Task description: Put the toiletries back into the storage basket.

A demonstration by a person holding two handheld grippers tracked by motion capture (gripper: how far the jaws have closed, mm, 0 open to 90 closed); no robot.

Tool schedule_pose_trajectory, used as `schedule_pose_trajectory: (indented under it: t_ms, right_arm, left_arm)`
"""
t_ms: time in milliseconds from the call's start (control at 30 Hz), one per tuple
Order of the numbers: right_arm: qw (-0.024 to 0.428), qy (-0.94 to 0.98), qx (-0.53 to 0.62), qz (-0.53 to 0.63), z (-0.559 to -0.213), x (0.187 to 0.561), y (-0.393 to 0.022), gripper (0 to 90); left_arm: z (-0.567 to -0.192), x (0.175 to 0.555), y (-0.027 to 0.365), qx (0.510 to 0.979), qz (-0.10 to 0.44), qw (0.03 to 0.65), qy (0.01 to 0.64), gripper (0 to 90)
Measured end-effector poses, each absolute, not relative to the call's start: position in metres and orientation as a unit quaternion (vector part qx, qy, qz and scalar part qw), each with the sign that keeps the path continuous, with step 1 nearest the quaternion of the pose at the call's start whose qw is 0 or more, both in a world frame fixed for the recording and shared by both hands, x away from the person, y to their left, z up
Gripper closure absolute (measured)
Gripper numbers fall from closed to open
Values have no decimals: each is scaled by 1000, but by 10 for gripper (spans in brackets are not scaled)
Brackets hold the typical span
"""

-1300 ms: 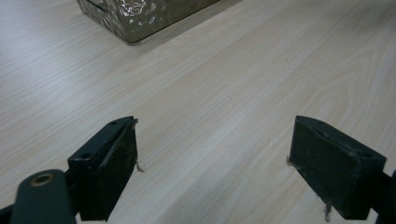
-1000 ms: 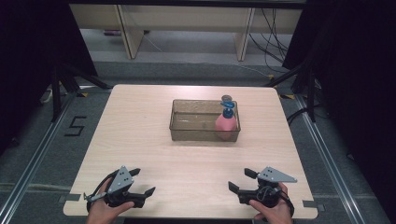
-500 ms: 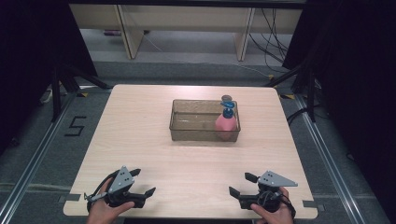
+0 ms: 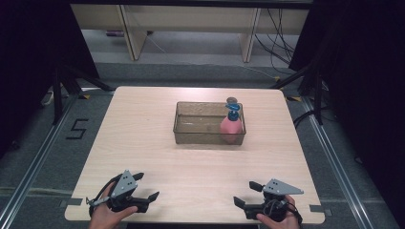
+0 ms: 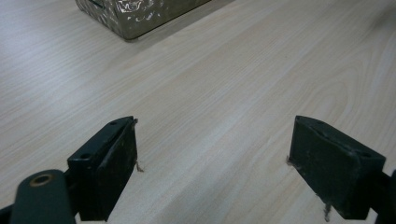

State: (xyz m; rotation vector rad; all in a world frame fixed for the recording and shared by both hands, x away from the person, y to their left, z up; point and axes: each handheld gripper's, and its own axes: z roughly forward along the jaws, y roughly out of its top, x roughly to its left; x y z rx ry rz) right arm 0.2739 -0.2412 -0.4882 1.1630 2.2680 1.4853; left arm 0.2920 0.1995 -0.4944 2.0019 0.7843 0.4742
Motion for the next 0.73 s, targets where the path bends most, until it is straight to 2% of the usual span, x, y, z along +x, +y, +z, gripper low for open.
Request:
schedule_pose_trajectory:
  t_ms: [467,533,567,733]
  right_arm:
    - [106,773,390,490,-489,270,-240,157]
    - [103,775,390,486,-489,269,-240,157]
    - [85,772,405,483,-488,267,-238,157]
    - [87,772,403,484,-489,268,-238,157]
  left_arm:
    - [-495,292,199,811,191,452,318,148]
    - [-495,292,199,811,192,452,318,148]
    - [-495,292,199,811,192,452,318,148]
    - [-495,292,199,811,192,452,318,148]
